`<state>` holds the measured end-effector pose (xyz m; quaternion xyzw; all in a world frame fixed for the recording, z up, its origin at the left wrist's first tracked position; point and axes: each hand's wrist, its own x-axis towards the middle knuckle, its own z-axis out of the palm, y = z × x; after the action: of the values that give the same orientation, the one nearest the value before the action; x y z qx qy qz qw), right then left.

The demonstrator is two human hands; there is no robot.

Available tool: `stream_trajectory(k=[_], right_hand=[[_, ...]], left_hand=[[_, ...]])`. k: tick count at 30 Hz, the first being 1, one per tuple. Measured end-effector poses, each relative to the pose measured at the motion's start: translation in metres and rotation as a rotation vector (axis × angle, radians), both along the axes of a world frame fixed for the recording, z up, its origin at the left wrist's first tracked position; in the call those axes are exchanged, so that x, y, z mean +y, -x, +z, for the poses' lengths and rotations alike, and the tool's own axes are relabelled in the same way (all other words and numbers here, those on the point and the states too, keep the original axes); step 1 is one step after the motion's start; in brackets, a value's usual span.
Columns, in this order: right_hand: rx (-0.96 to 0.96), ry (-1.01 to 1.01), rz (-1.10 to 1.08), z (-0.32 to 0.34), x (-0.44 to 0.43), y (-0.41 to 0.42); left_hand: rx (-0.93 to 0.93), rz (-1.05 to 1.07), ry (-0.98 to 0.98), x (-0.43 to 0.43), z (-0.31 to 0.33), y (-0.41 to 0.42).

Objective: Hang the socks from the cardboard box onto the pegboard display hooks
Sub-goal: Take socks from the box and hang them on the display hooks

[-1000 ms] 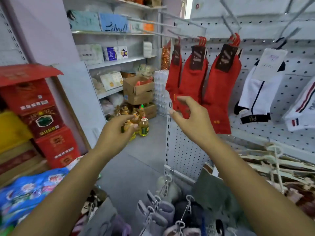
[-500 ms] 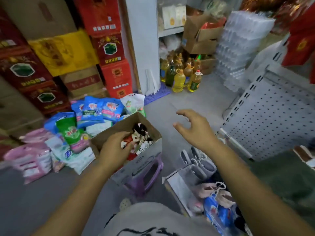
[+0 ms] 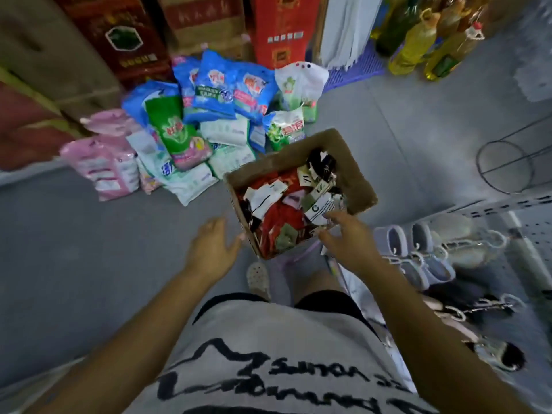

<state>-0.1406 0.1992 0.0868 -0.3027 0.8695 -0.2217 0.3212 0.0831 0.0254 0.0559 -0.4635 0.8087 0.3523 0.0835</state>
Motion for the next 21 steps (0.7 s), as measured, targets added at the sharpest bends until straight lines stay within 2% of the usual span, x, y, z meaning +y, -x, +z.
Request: stream_trajectory(k=[3, 7, 12, 15, 17, 21], right_hand=[[-0.033, -0.053, 0.065, -0.019, -0.019, 0.005], [-0.077, -0.119, 0.257, -0.045, -0.053, 0.024], [-0.185, -0.222, 0.498, -0.100, -0.111, 0.049], [-0.235, -0.287, 0.641, -0.140, -0.145, 0.054], [-0.223, -0.282, 0.810, -0.166, -0.161, 0.053], [-0.065, -0.252, 1.169, -0.203, -0.175, 0.042]], left_hand=[[-0.046, 0.022, -0.090, -0.006, -0.016, 0.002], [-0.086, 0.076, -0.211, -0.008, -0.034, 0.013], [-0.077, 0.302, -0.336, -0.009, -0.060, 0.029], [-0.038, 0.437, -0.345, -0.002, -0.077, 0.038], [-0.001, 0.518, -0.325, 0.005, -0.085, 0.043], [0.064, 0.620, -0.277, 0.016, -0.096, 0.050]])
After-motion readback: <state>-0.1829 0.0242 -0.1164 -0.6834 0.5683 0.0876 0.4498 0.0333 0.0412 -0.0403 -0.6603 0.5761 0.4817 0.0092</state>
